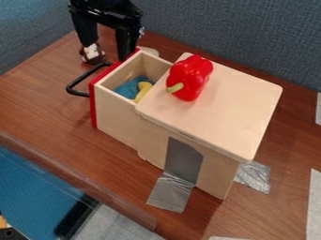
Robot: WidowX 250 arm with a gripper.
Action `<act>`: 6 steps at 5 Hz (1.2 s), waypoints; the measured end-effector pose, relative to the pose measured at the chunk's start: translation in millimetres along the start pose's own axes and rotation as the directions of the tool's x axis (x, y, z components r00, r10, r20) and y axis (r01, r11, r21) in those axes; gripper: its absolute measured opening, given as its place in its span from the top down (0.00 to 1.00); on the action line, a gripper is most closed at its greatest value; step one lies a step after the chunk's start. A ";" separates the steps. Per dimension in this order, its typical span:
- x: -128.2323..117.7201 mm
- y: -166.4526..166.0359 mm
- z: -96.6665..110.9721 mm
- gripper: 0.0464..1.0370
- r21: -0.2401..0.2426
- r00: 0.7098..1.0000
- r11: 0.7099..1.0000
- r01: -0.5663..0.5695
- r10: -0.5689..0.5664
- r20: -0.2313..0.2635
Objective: Closed the drawer
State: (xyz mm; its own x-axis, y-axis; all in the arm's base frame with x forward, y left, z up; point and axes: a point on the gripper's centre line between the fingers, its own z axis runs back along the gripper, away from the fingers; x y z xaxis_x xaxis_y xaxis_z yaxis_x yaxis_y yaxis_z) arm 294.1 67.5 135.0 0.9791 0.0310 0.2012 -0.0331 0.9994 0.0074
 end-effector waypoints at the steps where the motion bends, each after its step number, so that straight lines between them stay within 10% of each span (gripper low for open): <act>1: -1.3 -0.2 -7.2 0.04 -0.006 1.000 1.000 0.003 -0.003 -0.024; 6: 9.7 106.5 -96.5 0.04 -0.106 0.972 0.974 -0.198 0.182 -0.148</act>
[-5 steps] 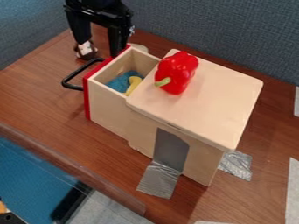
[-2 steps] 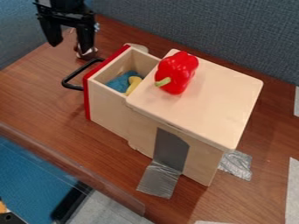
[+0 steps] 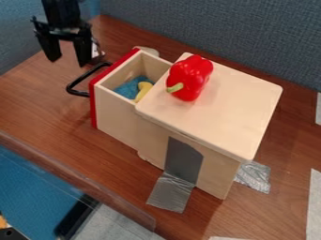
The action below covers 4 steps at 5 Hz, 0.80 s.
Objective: Closed the drawer
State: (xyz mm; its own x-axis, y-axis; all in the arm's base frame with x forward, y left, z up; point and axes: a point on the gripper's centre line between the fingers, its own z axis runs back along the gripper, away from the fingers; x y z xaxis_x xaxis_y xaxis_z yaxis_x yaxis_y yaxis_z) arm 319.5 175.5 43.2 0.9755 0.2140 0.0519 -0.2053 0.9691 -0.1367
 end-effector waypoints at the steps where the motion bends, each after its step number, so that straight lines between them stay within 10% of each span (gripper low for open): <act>1: 1.5 -6.5 -16.6 0.04 -0.016 1.000 1.000 -0.007 0.007 -0.023; 2: 3.7 -18.3 -30.1 0.09 -0.021 0.999 1.000 0.022 -0.023 -0.043; 4: -1.6 -34.5 -39.9 0.68 -0.047 0.998 0.998 0.031 -0.033 -0.046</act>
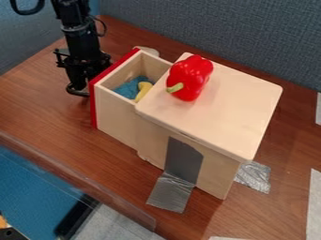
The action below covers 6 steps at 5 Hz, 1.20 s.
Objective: Closed the drawer
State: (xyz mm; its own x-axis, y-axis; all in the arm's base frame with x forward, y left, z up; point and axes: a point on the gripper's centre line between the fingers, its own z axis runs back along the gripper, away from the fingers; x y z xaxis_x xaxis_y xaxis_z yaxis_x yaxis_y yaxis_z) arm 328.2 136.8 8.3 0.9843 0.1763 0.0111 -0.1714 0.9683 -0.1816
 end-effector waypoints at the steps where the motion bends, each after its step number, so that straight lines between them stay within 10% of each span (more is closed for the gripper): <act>1: -5.6 -20.0 0.5 0.86 -0.026 0.999 0.999 0.036 -0.036 0.007; 6: -13.2 -83.8 -6.2 0.89 -0.051 0.997 0.995 0.082 -0.083 -0.002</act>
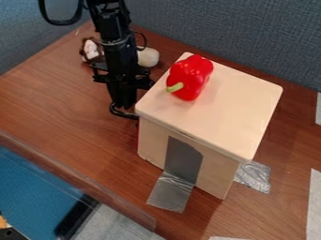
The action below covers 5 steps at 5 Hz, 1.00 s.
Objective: Closed the drawer
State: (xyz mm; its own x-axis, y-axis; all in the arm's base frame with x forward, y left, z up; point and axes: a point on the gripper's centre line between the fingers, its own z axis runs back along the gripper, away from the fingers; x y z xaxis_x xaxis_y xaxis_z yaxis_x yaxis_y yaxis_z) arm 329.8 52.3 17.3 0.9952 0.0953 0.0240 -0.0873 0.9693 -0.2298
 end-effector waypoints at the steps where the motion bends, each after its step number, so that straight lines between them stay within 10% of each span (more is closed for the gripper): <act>1: -0.6 -3.0 4.1 0.85 0.007 1.000 1.000 0.001 -0.001 -0.004; 4: -1.9 24.1 42.0 0.05 0.048 0.998 0.998 -0.050 0.048 0.040; 5: -4.2 16.7 68.2 0.03 0.154 0.998 0.988 0.018 -0.026 0.054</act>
State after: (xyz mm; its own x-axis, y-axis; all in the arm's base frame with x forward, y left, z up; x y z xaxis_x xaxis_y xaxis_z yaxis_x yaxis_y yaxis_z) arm 321.0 83.5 79.7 0.9932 0.0819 0.0824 -0.0756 0.9941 -0.0772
